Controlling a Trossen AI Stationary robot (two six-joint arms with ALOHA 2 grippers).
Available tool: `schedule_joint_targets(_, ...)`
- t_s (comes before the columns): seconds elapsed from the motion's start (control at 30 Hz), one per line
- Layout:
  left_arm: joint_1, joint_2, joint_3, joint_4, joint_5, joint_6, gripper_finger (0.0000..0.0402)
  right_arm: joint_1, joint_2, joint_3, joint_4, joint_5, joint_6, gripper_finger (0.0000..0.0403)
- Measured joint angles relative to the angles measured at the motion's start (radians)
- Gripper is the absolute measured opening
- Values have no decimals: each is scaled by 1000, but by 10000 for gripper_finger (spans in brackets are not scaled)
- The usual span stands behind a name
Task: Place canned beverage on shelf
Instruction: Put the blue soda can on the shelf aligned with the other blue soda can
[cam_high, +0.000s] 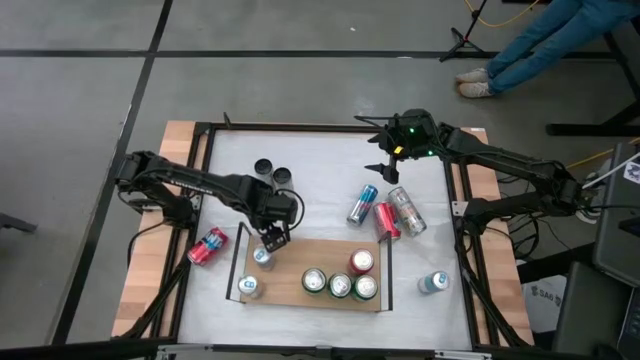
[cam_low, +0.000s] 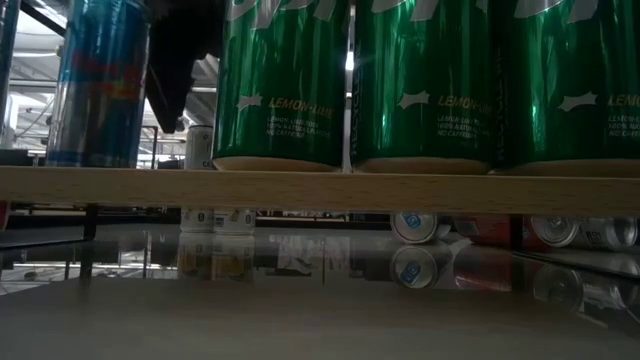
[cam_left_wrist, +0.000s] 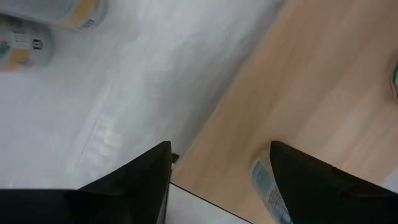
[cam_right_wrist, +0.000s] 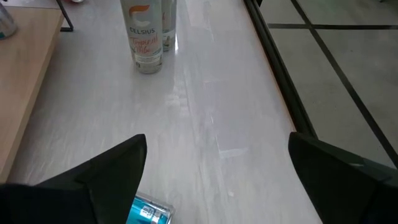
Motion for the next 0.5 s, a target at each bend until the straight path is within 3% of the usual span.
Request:
schedule_joint_targets(0.3, 56, -1, 0, -45, -35, 62, 264, 0, 0, 0, 0, 0, 0, 381)
schedule_joint_targets(0.5, 59, -1, 0, 70, -37, 110, 264, 0, 0, 0, 0, 0, 0, 381)
